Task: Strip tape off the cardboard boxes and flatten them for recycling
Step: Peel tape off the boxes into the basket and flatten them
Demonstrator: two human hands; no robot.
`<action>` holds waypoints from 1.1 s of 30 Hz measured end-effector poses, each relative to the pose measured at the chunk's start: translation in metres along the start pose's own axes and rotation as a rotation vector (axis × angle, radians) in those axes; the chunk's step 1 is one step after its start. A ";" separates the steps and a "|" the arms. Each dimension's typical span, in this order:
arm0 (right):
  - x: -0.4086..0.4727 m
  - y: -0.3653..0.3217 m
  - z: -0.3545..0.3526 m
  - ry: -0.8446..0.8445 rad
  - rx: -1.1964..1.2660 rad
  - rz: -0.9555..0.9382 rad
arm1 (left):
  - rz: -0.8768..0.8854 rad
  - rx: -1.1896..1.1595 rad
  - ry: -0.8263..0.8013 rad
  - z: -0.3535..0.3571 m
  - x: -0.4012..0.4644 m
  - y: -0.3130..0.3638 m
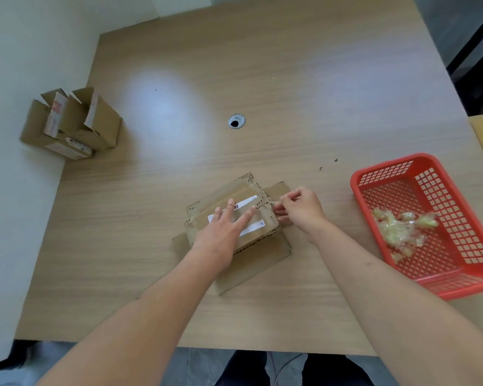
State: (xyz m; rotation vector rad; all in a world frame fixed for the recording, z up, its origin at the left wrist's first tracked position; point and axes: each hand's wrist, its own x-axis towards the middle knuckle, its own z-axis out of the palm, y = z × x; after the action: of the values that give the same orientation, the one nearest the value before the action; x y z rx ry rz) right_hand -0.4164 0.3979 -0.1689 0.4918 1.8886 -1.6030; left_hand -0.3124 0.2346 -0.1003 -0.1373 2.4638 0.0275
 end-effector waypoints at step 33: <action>0.005 0.008 0.009 0.032 0.349 0.083 | -0.111 -0.211 0.035 0.003 0.026 0.019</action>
State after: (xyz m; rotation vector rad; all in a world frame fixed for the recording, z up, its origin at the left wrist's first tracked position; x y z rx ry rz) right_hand -0.4129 0.3904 -0.1790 0.7354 1.5910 -1.8851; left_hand -0.3327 0.2512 -0.1192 -0.3684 2.4792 0.2391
